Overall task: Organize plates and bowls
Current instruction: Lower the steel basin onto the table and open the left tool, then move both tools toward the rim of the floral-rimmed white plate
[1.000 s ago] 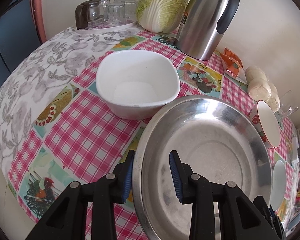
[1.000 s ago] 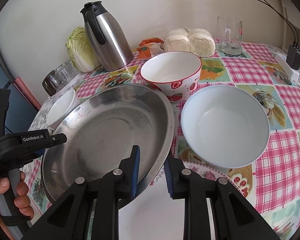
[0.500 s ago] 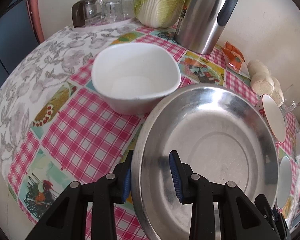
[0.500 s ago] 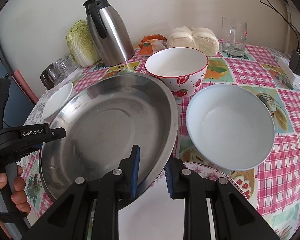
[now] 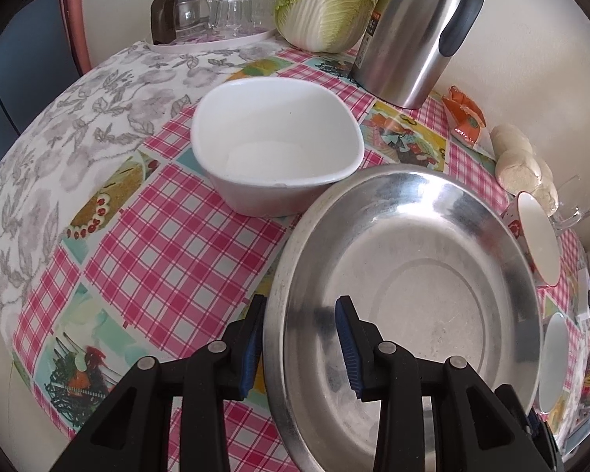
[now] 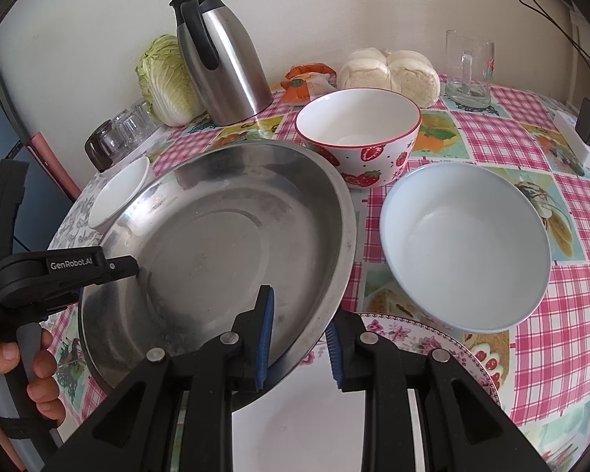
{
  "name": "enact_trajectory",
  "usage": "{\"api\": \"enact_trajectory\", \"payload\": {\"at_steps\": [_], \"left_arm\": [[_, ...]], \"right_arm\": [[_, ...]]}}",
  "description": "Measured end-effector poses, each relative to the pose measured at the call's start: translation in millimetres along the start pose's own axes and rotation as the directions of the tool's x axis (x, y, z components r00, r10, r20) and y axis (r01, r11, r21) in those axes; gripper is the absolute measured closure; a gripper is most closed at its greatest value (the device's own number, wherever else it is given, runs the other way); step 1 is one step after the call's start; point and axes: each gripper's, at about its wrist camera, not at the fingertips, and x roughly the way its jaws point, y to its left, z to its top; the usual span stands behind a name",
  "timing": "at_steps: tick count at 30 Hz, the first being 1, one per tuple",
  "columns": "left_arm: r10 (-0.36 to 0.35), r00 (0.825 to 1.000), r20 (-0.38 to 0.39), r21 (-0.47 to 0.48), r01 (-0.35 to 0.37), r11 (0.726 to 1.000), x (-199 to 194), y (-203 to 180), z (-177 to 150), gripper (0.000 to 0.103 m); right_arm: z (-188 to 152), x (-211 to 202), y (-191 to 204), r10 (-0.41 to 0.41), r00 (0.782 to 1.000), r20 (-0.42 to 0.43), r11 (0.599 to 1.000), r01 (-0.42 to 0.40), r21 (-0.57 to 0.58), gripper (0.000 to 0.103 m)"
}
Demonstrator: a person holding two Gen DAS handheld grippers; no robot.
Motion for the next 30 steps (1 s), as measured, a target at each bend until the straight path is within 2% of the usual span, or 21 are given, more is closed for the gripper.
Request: {"api": "enact_trajectory", "payload": {"at_steps": [1,4,5,12,15,17,18,20,25,27,30], "left_arm": [[-0.005,1.000,-0.001,0.001,0.005,1.000,-2.1,-0.2,0.7,0.062],[0.003,1.000,0.003,0.012,-0.003,1.000,-10.0,-1.8,1.3,0.045],[0.010,1.000,0.008,0.015,-0.010,1.000,-13.1,-2.2,1.5,0.043],[0.030,0.999,0.032,0.037,-0.031,0.999,-33.6,-3.4,3.7,0.031],[0.037,0.999,0.036,0.052,-0.039,0.998,-40.2,-4.6,3.7,0.023],[0.040,0.998,0.046,0.052,-0.043,0.998,-44.5,-5.4,3.2,0.017],[0.043,0.998,0.050,0.053,-0.045,0.998,-46.7,-5.6,2.8,0.015],[0.053,0.997,0.061,0.057,-0.056,0.997,-49.7,-6.5,2.0,0.001],[0.098,0.990,0.097,0.083,-0.107,0.991,-54.7,-10.1,-2.5,0.000],[0.113,0.988,0.107,0.087,-0.123,0.989,-55.8,-11.0,-4.5,0.000],[0.120,0.985,0.121,0.087,-0.131,0.988,-58.7,-11.6,-8.7,0.000]], "right_arm": [[0.5,0.0,0.6,-0.005,1.000,-0.006,1.000,0.005,-0.005,0.076],[2.2,-2.5,2.3,-0.012,1.000,-0.015,1.000,0.012,-0.013,0.067],[2.4,-4.7,2.4,-0.016,1.000,-0.008,1.000,0.016,-0.016,0.064],[5.7,-22.7,0.7,-0.040,0.999,-0.006,0.999,0.040,-0.004,0.057],[8.2,-31.8,3.1,-0.061,0.998,0.010,0.998,0.061,-0.019,0.048],[9.4,-36.6,4.1,-0.071,0.997,0.017,0.997,0.071,-0.024,0.036],[9.7,-38.2,4.4,-0.073,0.997,0.016,0.997,0.074,-0.025,0.034],[9.5,-40.1,4.6,-0.080,0.997,0.015,0.996,0.081,-0.031,0.025],[7.7,-45.2,4.2,-0.123,0.992,0.016,0.990,0.123,-0.061,0.024],[6.7,-47.9,2.6,-0.139,0.990,0.021,0.988,0.140,-0.065,0.015],[4.9,-53.1,-0.6,-0.149,0.988,0.036,0.986,0.151,-0.065,0.013]]}}
